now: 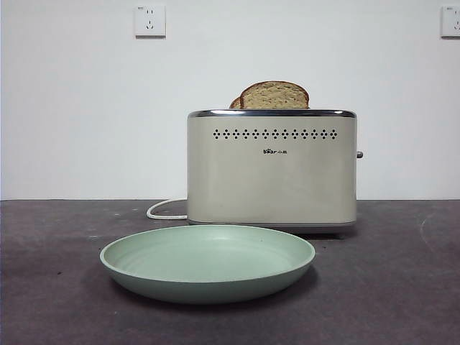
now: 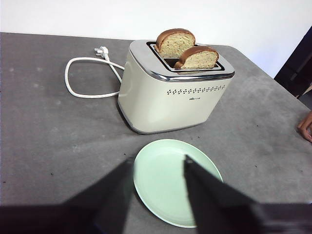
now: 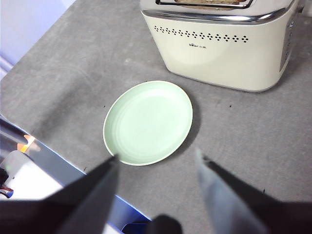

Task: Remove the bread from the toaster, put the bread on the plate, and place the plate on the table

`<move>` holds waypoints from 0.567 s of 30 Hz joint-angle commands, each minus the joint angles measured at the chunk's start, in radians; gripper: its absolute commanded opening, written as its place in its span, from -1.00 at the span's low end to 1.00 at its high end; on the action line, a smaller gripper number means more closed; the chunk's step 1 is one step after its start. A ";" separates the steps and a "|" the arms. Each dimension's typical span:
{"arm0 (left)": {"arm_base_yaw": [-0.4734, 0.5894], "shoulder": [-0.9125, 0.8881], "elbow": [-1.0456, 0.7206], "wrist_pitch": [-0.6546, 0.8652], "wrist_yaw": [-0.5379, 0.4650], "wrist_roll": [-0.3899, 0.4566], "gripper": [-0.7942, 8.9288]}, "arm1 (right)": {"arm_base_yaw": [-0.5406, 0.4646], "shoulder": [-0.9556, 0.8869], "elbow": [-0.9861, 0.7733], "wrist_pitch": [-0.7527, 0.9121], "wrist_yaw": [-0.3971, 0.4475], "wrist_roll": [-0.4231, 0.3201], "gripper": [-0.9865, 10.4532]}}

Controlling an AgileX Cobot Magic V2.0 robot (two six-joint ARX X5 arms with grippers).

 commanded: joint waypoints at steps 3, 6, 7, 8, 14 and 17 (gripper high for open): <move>-0.004 -0.003 0.000 0.005 0.017 0.012 0.44 | 0.003 -0.002 0.001 0.001 -0.003 0.001 0.22; -0.004 -0.003 0.000 0.007 0.029 0.013 0.44 | 0.003 -0.002 0.001 0.000 -0.003 0.000 0.22; -0.004 -0.003 0.000 0.009 0.029 0.014 0.44 | 0.003 -0.002 0.001 0.000 -0.003 0.000 0.22; -0.004 -0.003 0.000 0.014 0.032 0.018 0.44 | 0.003 -0.002 0.001 0.000 -0.003 0.000 0.22; -0.022 0.018 0.000 0.090 0.061 0.040 0.44 | 0.003 -0.001 0.001 0.000 -0.003 0.000 0.22; -0.033 0.068 0.000 0.174 0.107 0.040 0.44 | 0.003 -0.001 0.001 0.000 -0.003 0.000 0.22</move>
